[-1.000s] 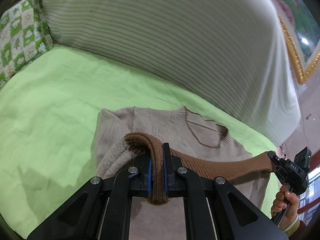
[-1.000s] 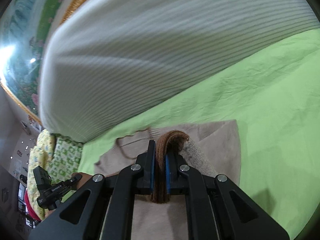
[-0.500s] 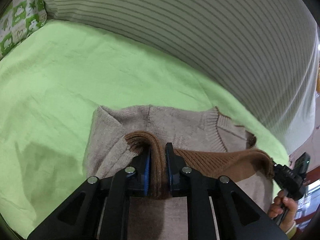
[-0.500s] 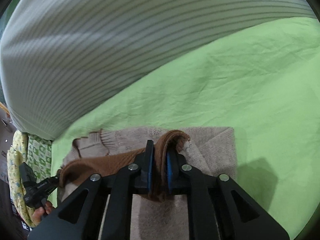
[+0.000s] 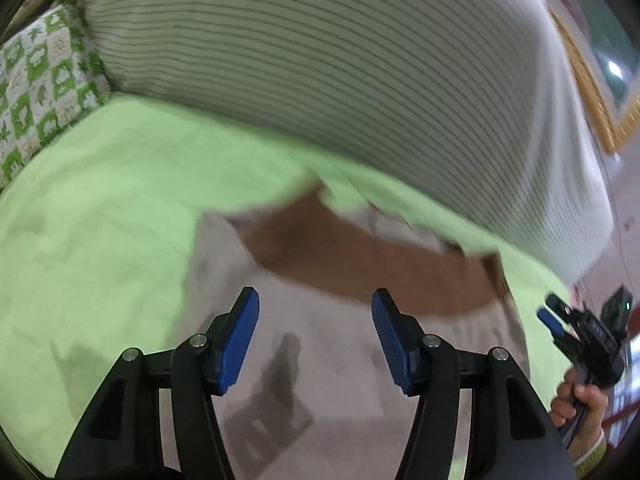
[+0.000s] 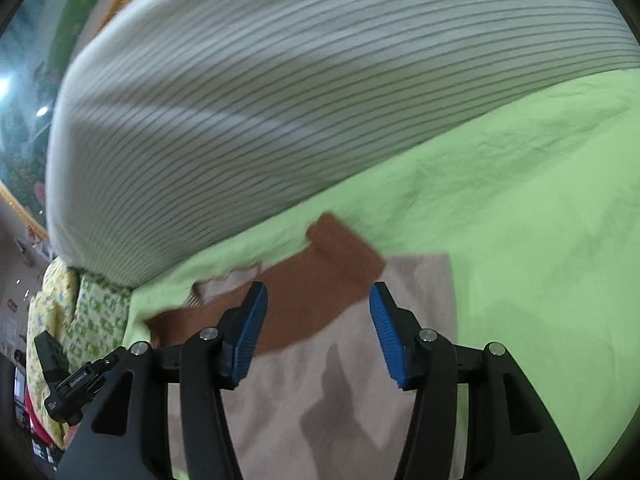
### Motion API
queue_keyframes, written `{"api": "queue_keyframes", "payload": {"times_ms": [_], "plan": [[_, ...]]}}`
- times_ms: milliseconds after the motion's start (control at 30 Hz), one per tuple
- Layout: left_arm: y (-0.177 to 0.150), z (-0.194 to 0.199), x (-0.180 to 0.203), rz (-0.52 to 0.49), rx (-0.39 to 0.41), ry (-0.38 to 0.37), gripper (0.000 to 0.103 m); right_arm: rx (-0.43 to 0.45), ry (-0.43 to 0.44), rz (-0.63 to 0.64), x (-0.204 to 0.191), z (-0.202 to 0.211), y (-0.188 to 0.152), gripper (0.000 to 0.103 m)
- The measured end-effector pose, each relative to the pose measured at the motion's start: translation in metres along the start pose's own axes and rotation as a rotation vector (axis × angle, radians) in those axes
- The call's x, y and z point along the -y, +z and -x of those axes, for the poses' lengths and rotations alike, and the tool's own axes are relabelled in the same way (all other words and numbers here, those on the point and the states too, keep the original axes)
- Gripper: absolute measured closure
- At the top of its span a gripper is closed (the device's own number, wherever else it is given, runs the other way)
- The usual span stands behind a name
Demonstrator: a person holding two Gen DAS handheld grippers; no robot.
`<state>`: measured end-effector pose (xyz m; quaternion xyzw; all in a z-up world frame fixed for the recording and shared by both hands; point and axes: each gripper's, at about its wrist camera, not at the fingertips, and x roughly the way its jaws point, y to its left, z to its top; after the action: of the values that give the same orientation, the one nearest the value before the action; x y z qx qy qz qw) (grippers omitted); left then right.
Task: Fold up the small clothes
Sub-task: 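Release the hem with both tools and pull them back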
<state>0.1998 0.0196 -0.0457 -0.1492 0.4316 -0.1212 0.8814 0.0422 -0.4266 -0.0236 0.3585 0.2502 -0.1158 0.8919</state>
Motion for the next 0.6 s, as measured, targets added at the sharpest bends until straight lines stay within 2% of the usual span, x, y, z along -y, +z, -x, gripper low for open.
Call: {"api": "queue_keyframes", "payload": {"times_ms": [167,233,300,333,467,500,533,567,600], "plan": [[-0.058,0.000,0.041,-0.119,-0.126,-0.099,0.044,-0.082,0.063,0.085,-0.029,0.007,-0.055,0.048],[-0.078,-0.007,0.061,-0.189,-0.162,-0.117,0.044,-0.128,0.081,0.176,-0.047,0.003,-0.079,0.049],[-0.091,-0.016,0.074,-0.244,-0.191,-0.135,0.044,-0.171,0.105,0.214,-0.060,-0.007,-0.095,0.050],[-0.095,-0.022,0.079,-0.272,-0.203,-0.135,0.044,-0.193,0.105,0.213,-0.061,-0.013,-0.099,0.051],[-0.102,-0.040,0.078,-0.347,-0.222,-0.047,0.044,-0.271,0.079,0.211,-0.055,-0.033,-0.107,0.053],[-0.102,-0.045,0.075,-0.365,-0.216,-0.009,0.049,-0.293,0.050,0.225,-0.048,-0.032,-0.108,0.055],[-0.101,-0.049,0.070,-0.377,-0.209,0.028,0.056,-0.309,-0.015,0.254,-0.040,-0.034,-0.108,0.060],[-0.098,-0.053,0.063,-0.375,-0.208,0.042,0.072,-0.308,-0.077,0.275,-0.030,-0.034,-0.108,0.069],[-0.093,-0.054,0.054,-0.348,-0.207,0.036,0.082,-0.291,-0.121,0.272,-0.018,-0.033,-0.104,0.101]]}}
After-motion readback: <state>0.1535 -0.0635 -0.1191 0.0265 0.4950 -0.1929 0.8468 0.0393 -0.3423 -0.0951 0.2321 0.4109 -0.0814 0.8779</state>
